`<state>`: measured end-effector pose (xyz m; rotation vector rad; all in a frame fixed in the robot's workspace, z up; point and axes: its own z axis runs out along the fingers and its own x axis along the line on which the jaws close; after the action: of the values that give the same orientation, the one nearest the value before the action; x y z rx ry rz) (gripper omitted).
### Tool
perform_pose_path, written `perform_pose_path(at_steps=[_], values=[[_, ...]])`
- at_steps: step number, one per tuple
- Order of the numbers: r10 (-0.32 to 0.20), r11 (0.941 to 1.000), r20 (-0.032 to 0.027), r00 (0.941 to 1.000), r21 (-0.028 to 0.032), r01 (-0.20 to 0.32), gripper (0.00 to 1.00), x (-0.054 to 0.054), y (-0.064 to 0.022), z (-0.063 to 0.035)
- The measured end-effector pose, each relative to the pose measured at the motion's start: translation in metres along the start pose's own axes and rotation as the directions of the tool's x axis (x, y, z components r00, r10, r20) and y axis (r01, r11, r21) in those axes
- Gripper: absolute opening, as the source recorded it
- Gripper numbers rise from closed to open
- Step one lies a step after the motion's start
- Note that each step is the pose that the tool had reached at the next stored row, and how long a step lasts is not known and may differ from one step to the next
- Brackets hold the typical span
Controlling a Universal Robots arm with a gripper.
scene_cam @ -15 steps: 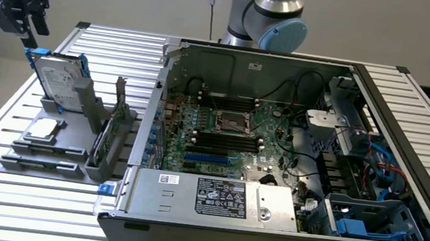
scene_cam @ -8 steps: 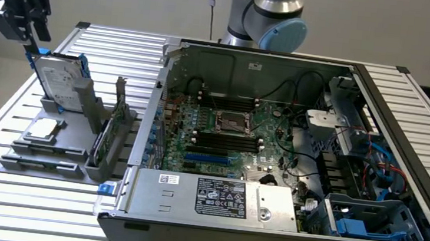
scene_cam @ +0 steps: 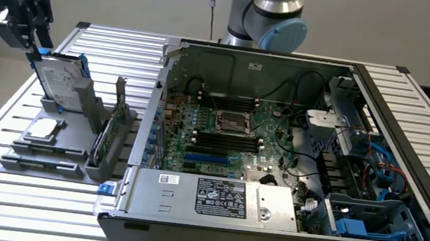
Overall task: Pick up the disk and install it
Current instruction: 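Pick up the disk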
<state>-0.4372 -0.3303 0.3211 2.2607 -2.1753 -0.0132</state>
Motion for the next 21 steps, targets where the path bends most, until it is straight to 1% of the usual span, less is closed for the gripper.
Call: perform_pose_path(at_steps=[15,18,21], values=[[0.007,1.0000,-0.0001,1.0000,0.0014,-0.007,0.54,0.000,0.0000,0.0271],[0.007,1.0000,0.0000,1.0000,0.0016,-0.007,0.54,0.000,0.0002,0.0309],[0.007,1.0000,-0.0001,1.0000,0.0026,-0.007,0.54,0.000,0.0005,0.0321]])
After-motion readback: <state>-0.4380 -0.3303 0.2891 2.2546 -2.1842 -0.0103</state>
